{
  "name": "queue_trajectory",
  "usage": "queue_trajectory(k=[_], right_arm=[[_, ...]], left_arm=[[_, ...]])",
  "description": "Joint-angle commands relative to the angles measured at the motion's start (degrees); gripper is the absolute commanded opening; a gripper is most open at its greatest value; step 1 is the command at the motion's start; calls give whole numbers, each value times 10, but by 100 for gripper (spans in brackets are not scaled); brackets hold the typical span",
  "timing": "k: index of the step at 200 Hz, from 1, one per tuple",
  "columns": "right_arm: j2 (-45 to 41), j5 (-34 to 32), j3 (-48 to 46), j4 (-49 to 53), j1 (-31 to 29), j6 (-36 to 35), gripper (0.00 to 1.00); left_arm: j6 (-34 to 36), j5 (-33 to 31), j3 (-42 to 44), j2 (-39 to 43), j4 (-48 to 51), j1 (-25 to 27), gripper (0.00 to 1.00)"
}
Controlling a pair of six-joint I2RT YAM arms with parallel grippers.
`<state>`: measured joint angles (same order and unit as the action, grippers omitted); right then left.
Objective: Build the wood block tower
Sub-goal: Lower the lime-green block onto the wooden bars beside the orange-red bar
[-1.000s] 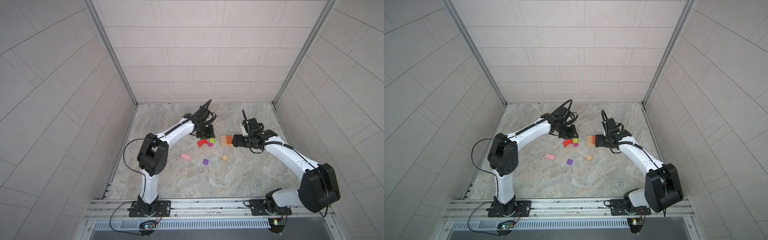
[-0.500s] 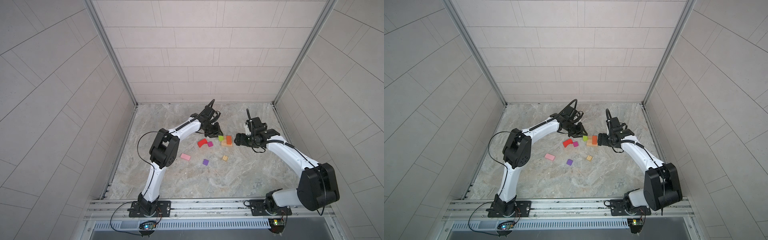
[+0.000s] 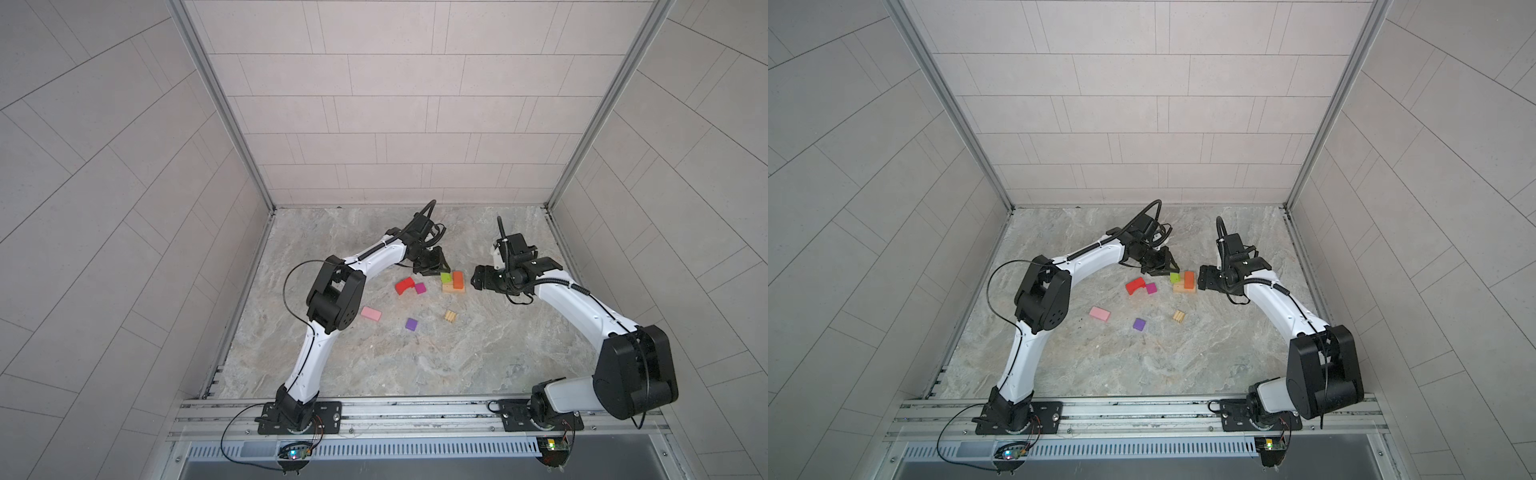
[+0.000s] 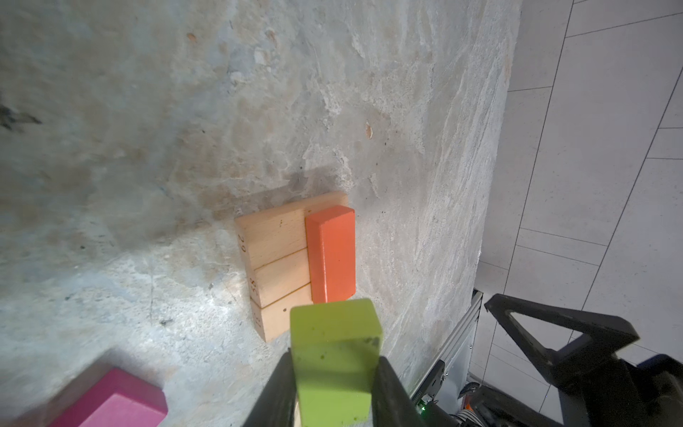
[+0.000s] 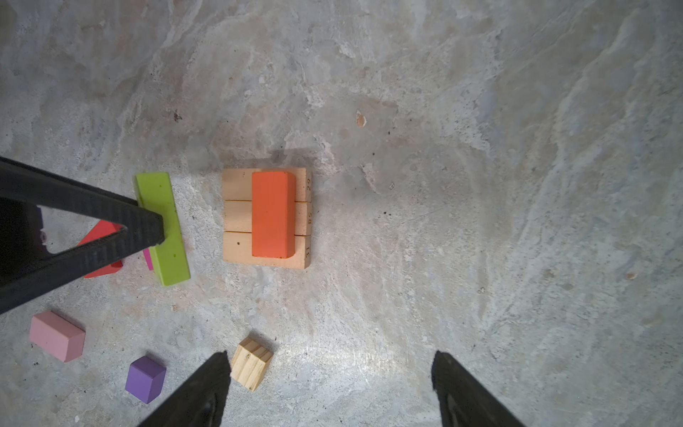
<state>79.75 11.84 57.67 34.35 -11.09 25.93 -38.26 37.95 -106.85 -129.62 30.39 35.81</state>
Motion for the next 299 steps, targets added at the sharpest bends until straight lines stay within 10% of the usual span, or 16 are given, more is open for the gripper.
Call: queue_trajectory(k=[1, 299], right_arm=[[3, 3, -1, 9, 2, 1, 86], [6, 3, -7, 14, 4, -4, 86]], left_arm=[[27, 13, -22, -16, 3, 5, 14], [37, 20, -68, -80, 6, 4, 21]])
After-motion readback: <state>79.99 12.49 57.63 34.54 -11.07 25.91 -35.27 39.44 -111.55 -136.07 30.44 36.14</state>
